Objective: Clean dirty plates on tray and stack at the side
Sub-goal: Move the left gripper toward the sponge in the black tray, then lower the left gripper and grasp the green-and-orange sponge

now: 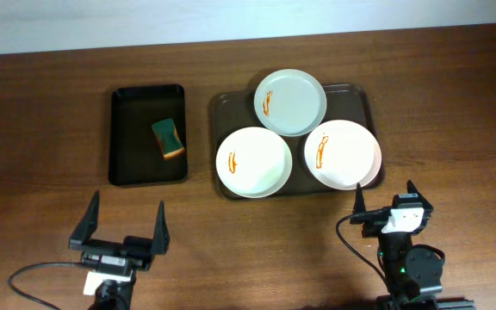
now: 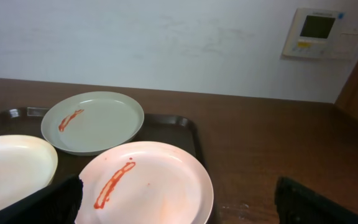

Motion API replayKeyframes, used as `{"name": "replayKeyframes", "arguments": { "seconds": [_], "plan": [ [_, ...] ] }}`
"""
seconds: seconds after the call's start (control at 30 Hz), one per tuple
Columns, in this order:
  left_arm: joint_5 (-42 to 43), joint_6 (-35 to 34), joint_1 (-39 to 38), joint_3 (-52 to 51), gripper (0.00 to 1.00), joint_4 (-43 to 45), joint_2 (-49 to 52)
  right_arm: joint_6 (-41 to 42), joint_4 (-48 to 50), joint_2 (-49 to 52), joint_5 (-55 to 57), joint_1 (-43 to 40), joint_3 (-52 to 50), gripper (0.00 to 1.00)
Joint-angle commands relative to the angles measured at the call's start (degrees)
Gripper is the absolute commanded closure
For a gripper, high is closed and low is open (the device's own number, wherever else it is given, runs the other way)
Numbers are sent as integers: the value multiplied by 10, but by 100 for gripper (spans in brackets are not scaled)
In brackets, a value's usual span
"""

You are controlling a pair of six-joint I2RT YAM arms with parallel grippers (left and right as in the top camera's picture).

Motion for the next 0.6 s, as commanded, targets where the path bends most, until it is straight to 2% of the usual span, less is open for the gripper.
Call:
{"name": "replayKeyframes", "arguments": {
  "seconds": [0.0,0.07,0.13,0.17,0.27,0.3,0.33,0.4,0.43,0.5,0.53,0.57],
  "plan": [
    [20,33,-2,95,1,-66,50,2,-3,-3,13,5,-3,2],
    [18,74,-2,225,0,-217,158,2,-3,-3,13,5,-3,2],
    [-23,106,-2,393,1,-405,357,2,-3,-3,13,5,-3,2],
    [-20,108,-2,441,1,-462,420,2,-3,-3,13,5,-3,2],
    [76,103,-2,561,0,-590,595,2,-3,-3,13,5,-3,2],
    [150,94,-2,590,1,-599,653,2,-3,-3,13,5,-3,2],
    [176,89,-2,610,1,-600,689,2,-3,-3,13,5,-3,2],
    [137,25,-2,669,1,-620,756,2,-3,-3,13,5,-3,2],
    [85,-5,-2,723,1,-665,797,2,-3,-3,13,5,-3,2],
    [-71,-10,-2,868,1,-808,897,2,-3,-3,13,5,-3,2],
    [-112,-9,-2,949,1,-875,961,2,-3,-3,13,5,-3,2],
    [-108,-10,-2,988,1,-899,998,2,-3,-3,13,5,-3,2]
  ]
}}
